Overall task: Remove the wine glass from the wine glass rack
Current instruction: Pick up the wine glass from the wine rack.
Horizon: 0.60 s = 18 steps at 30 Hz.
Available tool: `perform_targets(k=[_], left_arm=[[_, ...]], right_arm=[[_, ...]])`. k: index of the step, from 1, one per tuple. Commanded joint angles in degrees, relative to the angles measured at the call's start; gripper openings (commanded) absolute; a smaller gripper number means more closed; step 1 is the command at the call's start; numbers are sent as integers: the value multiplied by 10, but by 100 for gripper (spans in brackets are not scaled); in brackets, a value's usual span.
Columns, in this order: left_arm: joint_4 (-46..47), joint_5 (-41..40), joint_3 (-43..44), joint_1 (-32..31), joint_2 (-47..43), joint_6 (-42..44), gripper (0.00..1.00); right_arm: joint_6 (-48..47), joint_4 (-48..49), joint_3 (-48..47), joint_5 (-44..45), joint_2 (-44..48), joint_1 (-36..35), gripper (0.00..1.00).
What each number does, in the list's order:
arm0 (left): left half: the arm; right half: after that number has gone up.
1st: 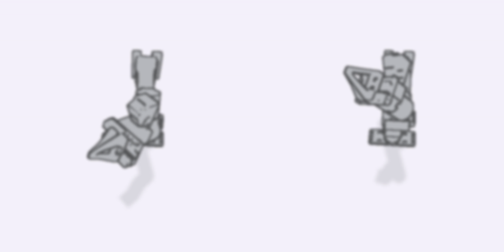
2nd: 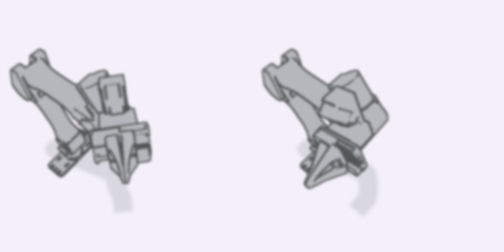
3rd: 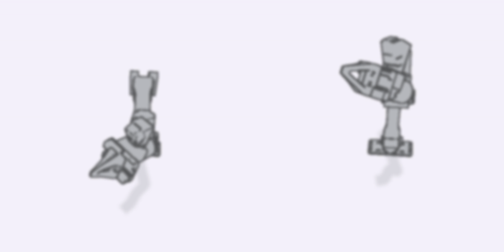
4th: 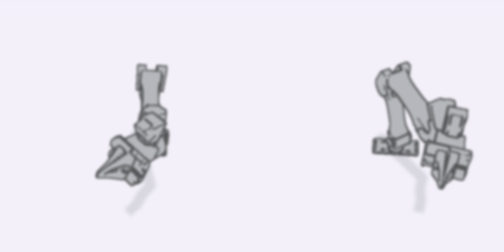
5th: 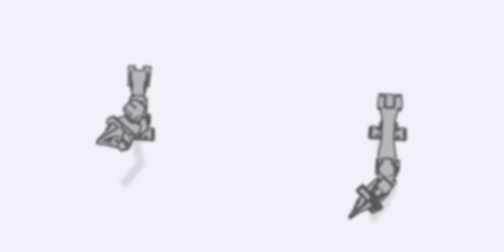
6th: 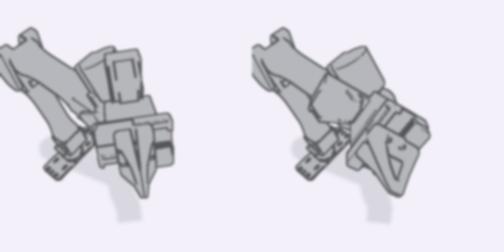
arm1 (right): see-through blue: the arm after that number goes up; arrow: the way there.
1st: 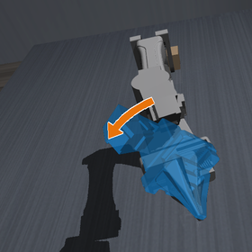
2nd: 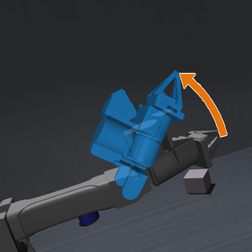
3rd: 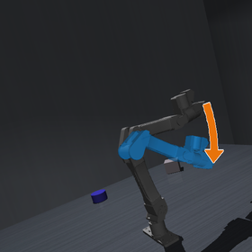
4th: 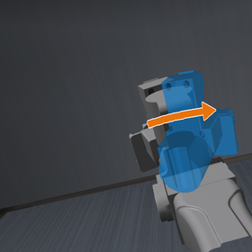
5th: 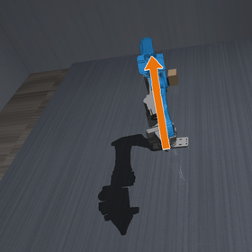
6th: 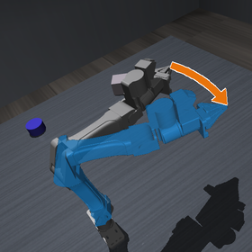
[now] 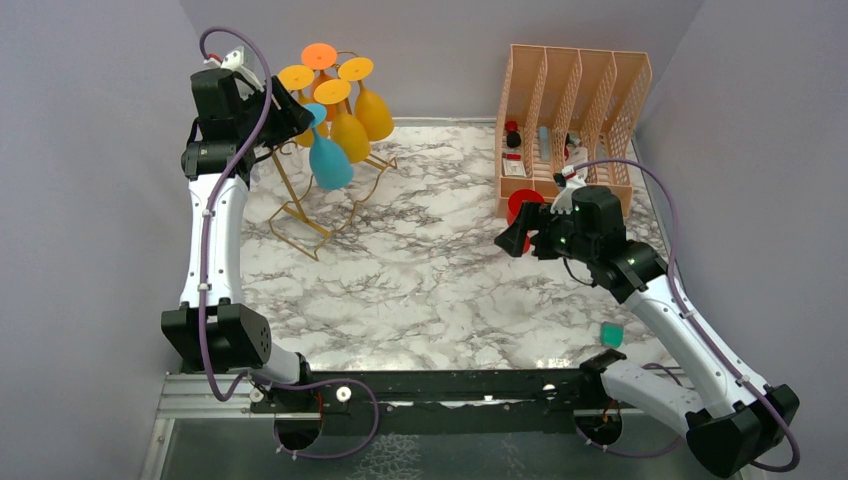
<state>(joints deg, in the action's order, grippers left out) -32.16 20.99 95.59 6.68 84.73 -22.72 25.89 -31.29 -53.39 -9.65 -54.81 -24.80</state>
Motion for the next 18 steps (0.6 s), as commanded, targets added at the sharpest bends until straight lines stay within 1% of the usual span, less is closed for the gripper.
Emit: perform_targets(k=[1, 9, 13, 18], left_arm=[[10, 4, -26, 5, -15, -25, 54], [48, -2, -61, 9, -35, -69, 45], [68, -9, -77, 11, -45, -93, 38], [96, -6, -100, 15, -52, -118, 33]], right_arm=[[-2, 16, -21, 11, -1, -1, 95], [1, 15, -24, 6, -2, -1, 95], [1, 14, -24, 4, -4, -1, 95], [2, 12, -25, 4, -4, -1, 95]])
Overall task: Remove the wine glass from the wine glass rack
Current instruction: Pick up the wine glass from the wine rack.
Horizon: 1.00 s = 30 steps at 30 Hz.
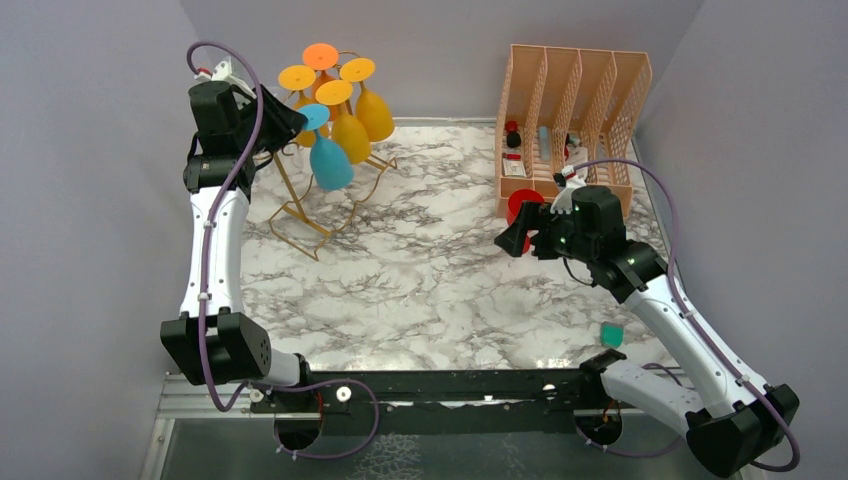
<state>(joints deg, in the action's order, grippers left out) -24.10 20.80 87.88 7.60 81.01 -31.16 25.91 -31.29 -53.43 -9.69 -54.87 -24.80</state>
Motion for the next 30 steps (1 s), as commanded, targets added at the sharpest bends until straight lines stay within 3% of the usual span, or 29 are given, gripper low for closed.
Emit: perform_targets(k=[1, 10, 14, 19, 23, 30], left_arm=[[21, -1, -26, 7, -16, -38, 31], [53, 11, -46, 11, -26, -68, 26], [79, 22, -61, 14, -33, -90, 15], [106, 41, -77, 17, -40, -109, 12], [110, 51, -81, 20, -41, -115, 1], [136, 84, -91, 23, -49, -135, 0]], right_arm=[[1, 12, -25, 5, -3, -1, 95], [7, 12, -29, -2, -9, -1, 95], [9, 9, -32, -3, -10, -1, 95], [9, 11, -32, -2, -10, -1, 95], [11, 12, -33, -5, -11, -1, 95], [14, 11, -34, -5, -15, -1, 95]])
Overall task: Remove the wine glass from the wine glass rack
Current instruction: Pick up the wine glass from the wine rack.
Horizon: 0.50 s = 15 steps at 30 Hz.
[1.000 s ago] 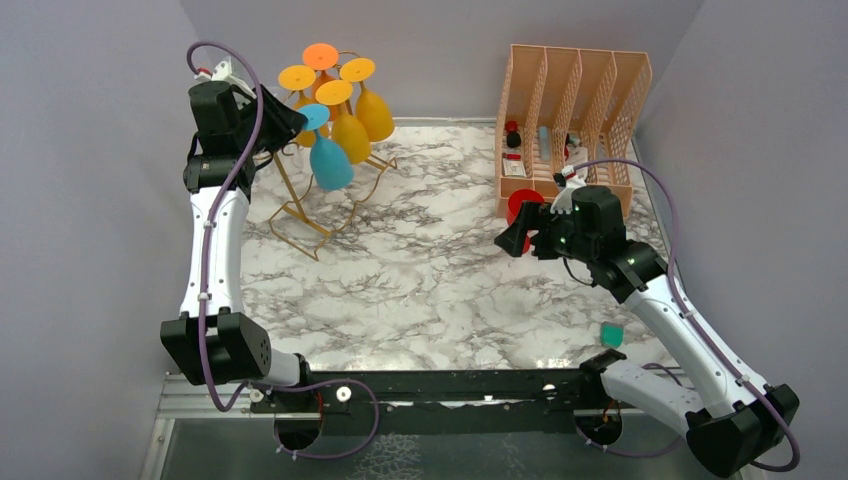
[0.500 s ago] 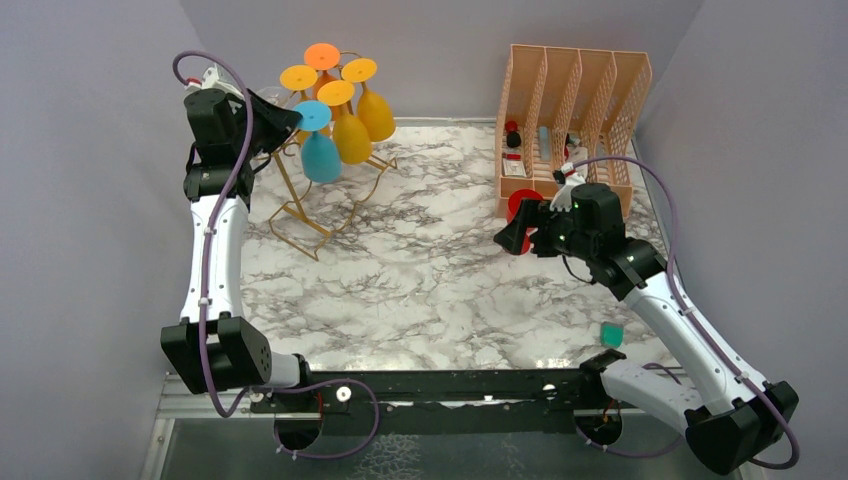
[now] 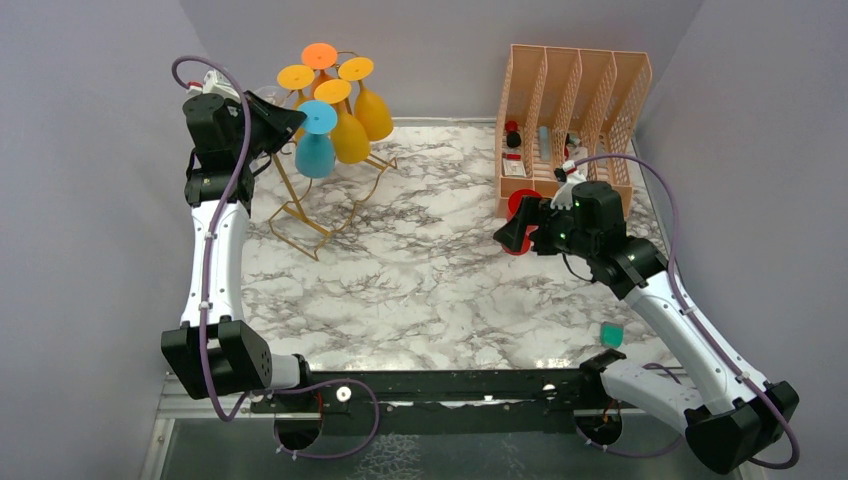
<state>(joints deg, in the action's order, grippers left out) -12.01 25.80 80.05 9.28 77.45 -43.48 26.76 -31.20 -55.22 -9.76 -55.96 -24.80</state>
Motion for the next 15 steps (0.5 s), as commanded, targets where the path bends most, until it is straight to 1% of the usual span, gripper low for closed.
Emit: perform_targets(k=[1, 15], left_arm=[[19, 40, -14, 6, -13, -15, 0], [58, 96, -23, 8, -25, -49, 0]], right_arm=[[6, 10, -16, -5, -2, -1, 95], [12, 5, -10, -4, 6, -1, 95]])
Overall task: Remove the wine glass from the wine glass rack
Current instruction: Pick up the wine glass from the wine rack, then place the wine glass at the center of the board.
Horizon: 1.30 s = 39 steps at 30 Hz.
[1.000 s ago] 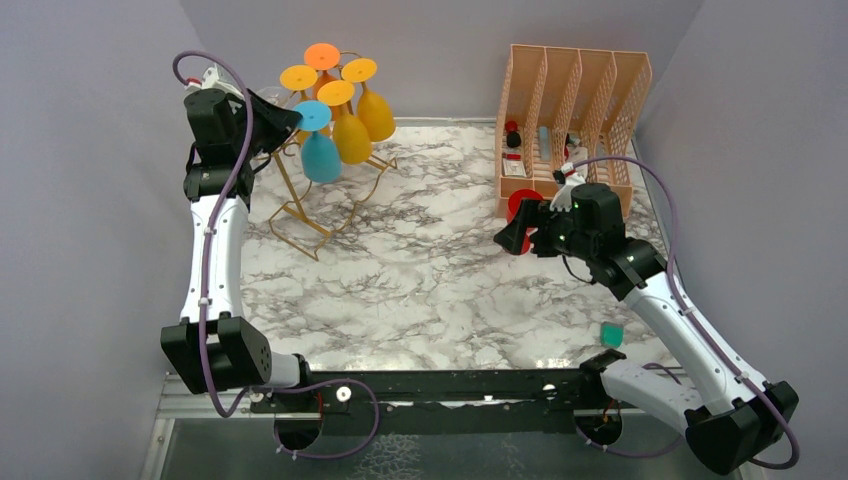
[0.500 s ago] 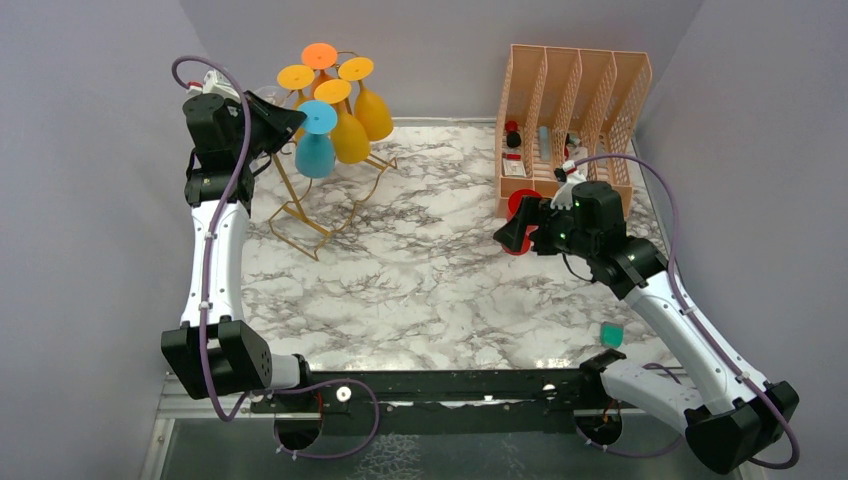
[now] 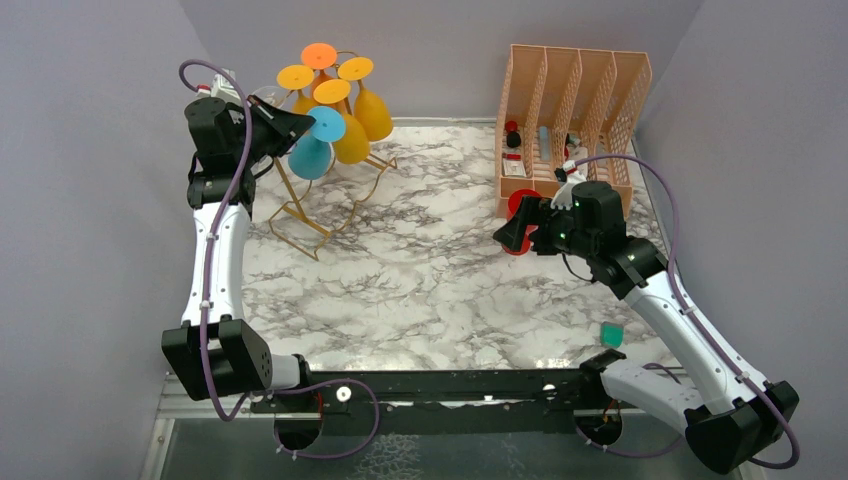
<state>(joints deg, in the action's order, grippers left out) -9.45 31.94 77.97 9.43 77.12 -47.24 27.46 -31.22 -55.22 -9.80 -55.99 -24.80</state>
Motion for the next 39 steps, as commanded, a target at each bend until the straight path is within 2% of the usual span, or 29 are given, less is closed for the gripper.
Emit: perform_targets(k=[1, 6, 15, 22, 26, 33, 39], left_arm=[[31, 37, -2, 6, -24, -11, 0], [35, 61, -2, 6, -27, -2, 0], [40, 156, -2, 6, -48, 44, 0], [37, 231, -57, -8, -98, 84, 0], [37, 244, -100, -54, -127, 108, 0], [38, 167, -186, -188, -177, 133, 0], [79, 115, -274, -271, -219, 118, 0]], right_arm=[[4, 5, -11, -4, 6, -1, 95], [5, 4, -10, -6, 7, -1, 95], [-1, 9, -5, -7, 16, -1, 95], [-12, 67, 14, -60, 32, -1, 95], [-3, 109, 35, -112, 42, -1, 95], [30, 181, 62, -204, 46, -1, 91], [72, 269, 84, -308, 40, -1, 85]])
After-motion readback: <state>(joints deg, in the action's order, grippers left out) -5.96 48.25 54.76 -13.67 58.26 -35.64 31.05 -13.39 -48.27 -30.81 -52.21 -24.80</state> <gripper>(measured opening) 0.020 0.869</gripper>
